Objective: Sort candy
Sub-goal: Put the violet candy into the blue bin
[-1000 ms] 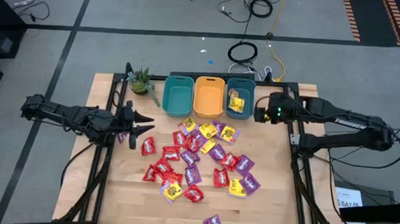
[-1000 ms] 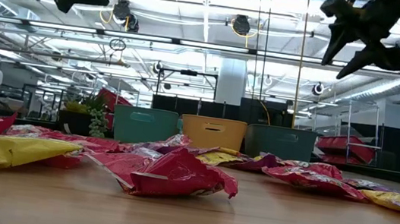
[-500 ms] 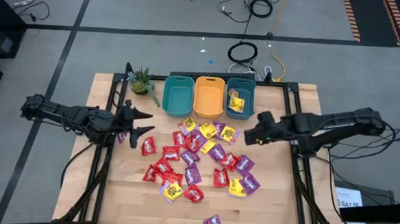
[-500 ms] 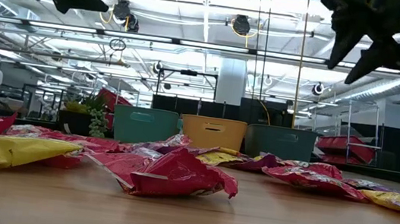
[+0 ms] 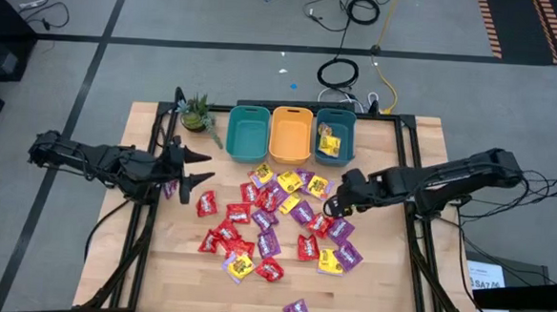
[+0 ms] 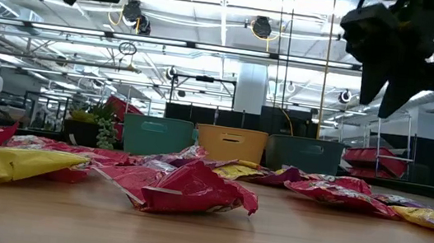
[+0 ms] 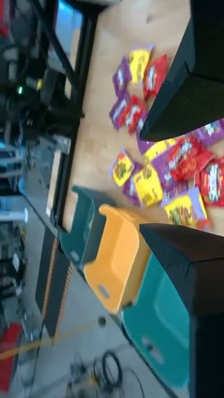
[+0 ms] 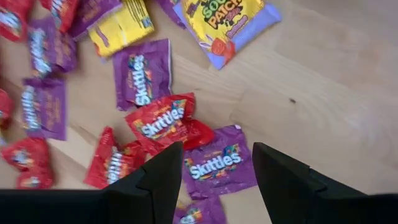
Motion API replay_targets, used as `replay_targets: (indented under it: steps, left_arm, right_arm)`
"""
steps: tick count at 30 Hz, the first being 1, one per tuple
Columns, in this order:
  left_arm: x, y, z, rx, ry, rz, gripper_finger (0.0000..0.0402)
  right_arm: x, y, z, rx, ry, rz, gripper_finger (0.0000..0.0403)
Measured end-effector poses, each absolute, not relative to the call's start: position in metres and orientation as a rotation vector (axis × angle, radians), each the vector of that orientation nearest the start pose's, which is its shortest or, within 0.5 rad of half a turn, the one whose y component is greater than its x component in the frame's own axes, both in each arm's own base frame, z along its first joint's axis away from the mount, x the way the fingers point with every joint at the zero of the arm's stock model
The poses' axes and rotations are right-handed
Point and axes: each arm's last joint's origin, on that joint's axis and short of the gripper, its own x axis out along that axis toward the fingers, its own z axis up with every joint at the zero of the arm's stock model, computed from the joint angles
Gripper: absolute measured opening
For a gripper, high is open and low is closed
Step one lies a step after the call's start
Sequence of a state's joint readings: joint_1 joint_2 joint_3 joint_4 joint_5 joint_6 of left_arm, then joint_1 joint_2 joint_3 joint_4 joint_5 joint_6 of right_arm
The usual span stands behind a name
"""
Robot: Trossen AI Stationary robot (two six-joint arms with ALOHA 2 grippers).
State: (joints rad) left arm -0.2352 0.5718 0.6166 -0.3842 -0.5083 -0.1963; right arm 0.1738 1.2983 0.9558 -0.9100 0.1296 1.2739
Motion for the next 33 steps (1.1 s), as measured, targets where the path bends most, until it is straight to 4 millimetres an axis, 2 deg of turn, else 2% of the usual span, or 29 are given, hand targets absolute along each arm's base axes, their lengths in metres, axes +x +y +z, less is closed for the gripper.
replay_targets:
  steps: [6,11,16,21,27,33]
  left_arm:
    - [0.138,-0.016,0.304,-0.033,0.342,0.399,0.0238]
    - [0.151,-0.019,0.318,-0.194,0.392,0.465,0.0238]
    - [0.154,-0.018,0.322,-0.361,0.565,0.602,0.0232]
    - [0.155,-0.014,0.310,-0.432,0.792,0.712,0.0218]
    - [0.145,-0.006,0.291,-0.522,1.094,0.873,0.0204]
    - [0.143,0.003,0.289,-0.585,1.144,0.920,0.0201]
  right_arm:
    - [0.243,0.045,0.225,0.738,1.085,-0.659,0.0185]
    - [0.253,0.062,0.213,0.597,1.097,-0.561,0.0185]
    - [0.256,0.077,0.202,0.509,1.142,-0.501,0.0185]
    - [0.260,0.085,0.196,0.451,1.146,-0.454,0.0185]
    - [0.269,0.087,0.199,0.406,1.029,-0.429,0.0185]
    - [0.275,0.089,0.202,0.398,0.962,-0.392,0.0185]
